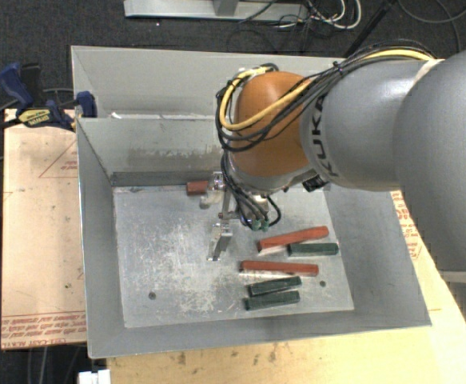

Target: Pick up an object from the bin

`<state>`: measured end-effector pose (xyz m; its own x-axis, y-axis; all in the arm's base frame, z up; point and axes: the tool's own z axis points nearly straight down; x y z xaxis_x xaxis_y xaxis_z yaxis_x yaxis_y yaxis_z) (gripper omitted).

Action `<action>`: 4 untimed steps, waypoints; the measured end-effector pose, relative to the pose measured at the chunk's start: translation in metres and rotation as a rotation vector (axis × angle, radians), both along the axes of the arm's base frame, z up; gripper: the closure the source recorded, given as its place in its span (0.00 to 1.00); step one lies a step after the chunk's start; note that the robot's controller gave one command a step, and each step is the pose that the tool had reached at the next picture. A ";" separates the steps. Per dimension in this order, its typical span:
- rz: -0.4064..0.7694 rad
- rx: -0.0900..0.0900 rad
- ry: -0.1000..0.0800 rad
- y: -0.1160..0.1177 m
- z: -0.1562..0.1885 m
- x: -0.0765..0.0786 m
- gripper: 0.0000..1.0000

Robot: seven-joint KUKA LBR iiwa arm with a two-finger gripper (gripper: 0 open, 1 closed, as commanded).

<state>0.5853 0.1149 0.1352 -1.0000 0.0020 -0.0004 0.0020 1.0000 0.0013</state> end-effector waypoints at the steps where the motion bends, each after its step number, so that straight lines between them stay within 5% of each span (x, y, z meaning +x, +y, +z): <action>1: 0.000 0.000 0.000 0.000 0.000 0.000 0.00; 2: 0.087 0.002 -0.002 -0.026 0.000 -0.015 0.00; 3: 0.090 0.003 -0.017 -0.063 -0.057 -0.031 1.00; 4: 0.090 0.002 -0.009 -0.064 -0.060 -0.033 0.00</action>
Offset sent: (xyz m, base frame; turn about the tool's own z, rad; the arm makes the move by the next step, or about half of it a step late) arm -0.0316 -0.0672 0.0007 -0.1630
